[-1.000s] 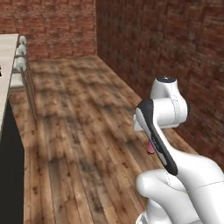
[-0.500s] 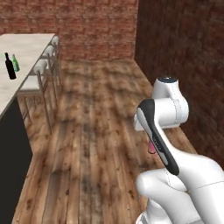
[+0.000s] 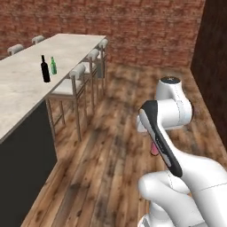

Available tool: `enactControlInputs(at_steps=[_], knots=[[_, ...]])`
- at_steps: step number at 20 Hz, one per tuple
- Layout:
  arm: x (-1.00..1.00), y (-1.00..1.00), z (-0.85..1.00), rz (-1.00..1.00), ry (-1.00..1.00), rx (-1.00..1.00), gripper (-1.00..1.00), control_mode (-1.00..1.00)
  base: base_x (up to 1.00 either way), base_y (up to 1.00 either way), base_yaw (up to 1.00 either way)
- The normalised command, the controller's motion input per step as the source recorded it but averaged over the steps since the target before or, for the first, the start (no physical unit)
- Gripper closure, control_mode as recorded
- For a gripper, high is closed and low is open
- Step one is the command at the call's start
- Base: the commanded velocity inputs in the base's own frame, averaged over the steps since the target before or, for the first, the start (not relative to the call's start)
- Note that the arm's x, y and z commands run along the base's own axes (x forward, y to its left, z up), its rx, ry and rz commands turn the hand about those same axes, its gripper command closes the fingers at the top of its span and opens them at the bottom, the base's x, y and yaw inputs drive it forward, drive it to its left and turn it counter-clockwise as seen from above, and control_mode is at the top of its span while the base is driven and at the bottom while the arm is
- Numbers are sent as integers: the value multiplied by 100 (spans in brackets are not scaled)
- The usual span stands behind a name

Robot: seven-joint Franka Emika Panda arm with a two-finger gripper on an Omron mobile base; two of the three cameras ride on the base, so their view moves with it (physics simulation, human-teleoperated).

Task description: Move the drinks to the dining counter.

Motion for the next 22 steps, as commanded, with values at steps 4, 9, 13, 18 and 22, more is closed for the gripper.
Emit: enactControlInputs(at_steps=[4,9,13,18,22], knots=[[0,0,0,0,0,0,100,100,100,-22,57],[0,0,0,0,0,0,100,100,100,-47,52],[0,0,0,0,0,0,100,100,100,-68,48],[0,0,0,0,0,0,100,100,100,-76,47],[0,0,0,0,0,0,100,100,100,-79,47]])
